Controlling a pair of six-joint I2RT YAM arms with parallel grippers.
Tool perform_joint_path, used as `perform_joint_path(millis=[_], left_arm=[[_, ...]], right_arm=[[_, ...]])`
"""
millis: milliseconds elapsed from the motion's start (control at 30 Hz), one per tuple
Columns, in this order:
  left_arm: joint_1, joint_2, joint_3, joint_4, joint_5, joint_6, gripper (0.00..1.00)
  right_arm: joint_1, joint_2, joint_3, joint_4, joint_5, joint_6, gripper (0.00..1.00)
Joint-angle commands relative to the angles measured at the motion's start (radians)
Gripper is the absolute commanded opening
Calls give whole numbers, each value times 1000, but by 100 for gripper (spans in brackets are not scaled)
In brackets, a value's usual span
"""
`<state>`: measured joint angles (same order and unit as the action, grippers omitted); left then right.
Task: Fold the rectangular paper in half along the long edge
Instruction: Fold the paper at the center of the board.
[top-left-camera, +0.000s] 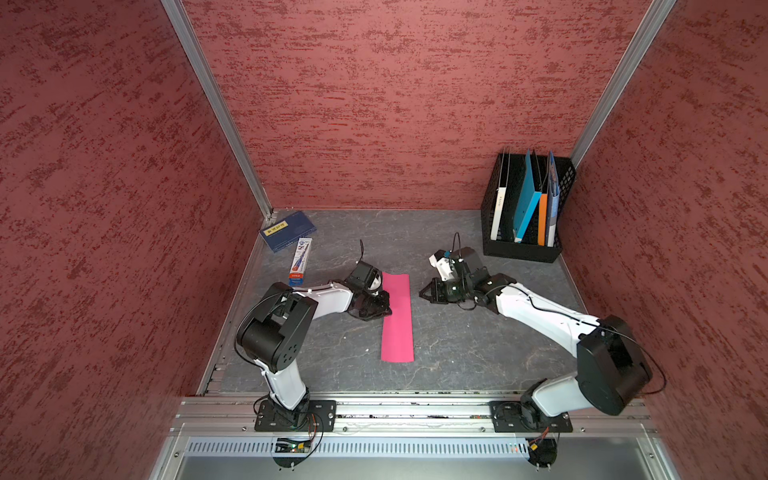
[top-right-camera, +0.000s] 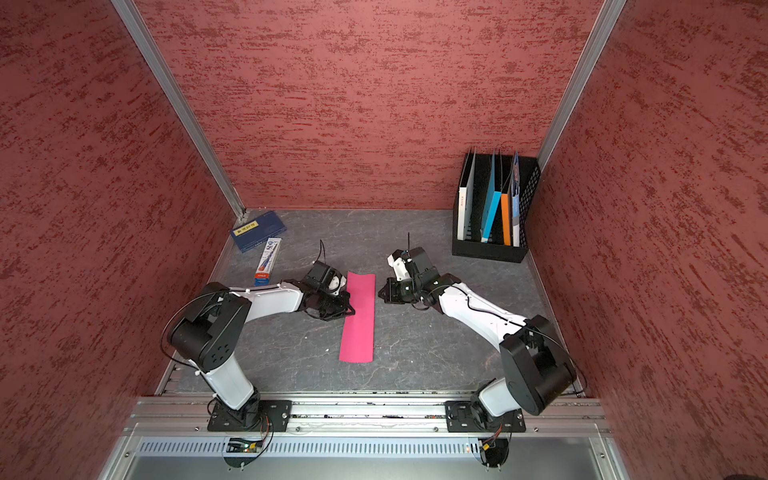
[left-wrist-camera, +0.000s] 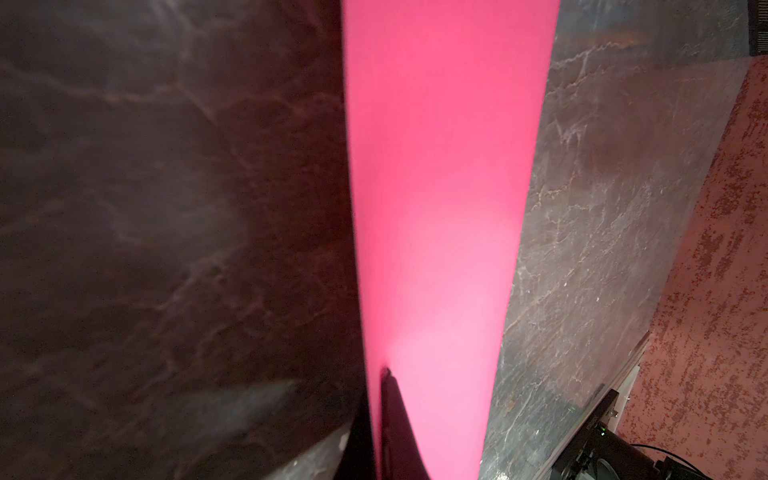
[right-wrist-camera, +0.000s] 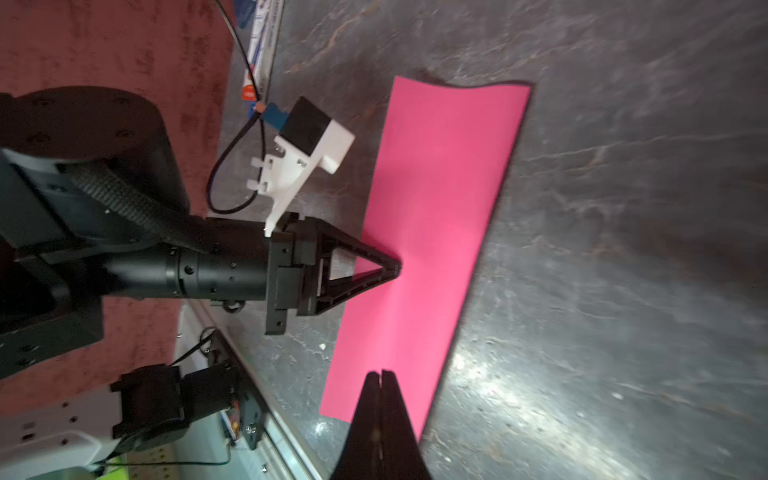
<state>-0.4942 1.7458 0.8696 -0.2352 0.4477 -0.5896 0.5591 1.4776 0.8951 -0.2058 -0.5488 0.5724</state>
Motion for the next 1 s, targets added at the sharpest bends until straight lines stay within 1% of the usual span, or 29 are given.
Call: perform_joint_path(millis=[0, 100, 200, 267, 367, 467, 600, 733, 967], left_arm=[[-6, -10, -9, -13, -17, 2, 0], [-6, -9, -8, -8, -14, -4, 0], [-6, -6, -3, -11, -14, -4, 0], [-6, -6, -2, -10, -14, -3, 0], [-5, 0, 4, -14, -14, -1, 0], [-4, 4, 6, -15, -11, -1, 0], [-4, 4, 11, -16, -9, -1, 0], [-3, 3, 15, -18, -10, 2, 0], [-1, 9, 14, -21, -8, 2, 0]], right_arm=[[-1, -2, -81, 329, -190, 142, 0], [-1, 46, -148, 526, -255, 223, 0], [-1, 90, -173, 624, -288, 251, 0], [-1, 119, -165, 615, -292, 240, 0], [-1, 155, -127, 498, -258, 169, 0], [-1, 188, -112, 433, -225, 121, 0], [0, 241, -120, 466, -230, 129, 0], [1, 289, -113, 448, -202, 114, 0], [-1, 363, -94, 464, -192, 117, 0]])
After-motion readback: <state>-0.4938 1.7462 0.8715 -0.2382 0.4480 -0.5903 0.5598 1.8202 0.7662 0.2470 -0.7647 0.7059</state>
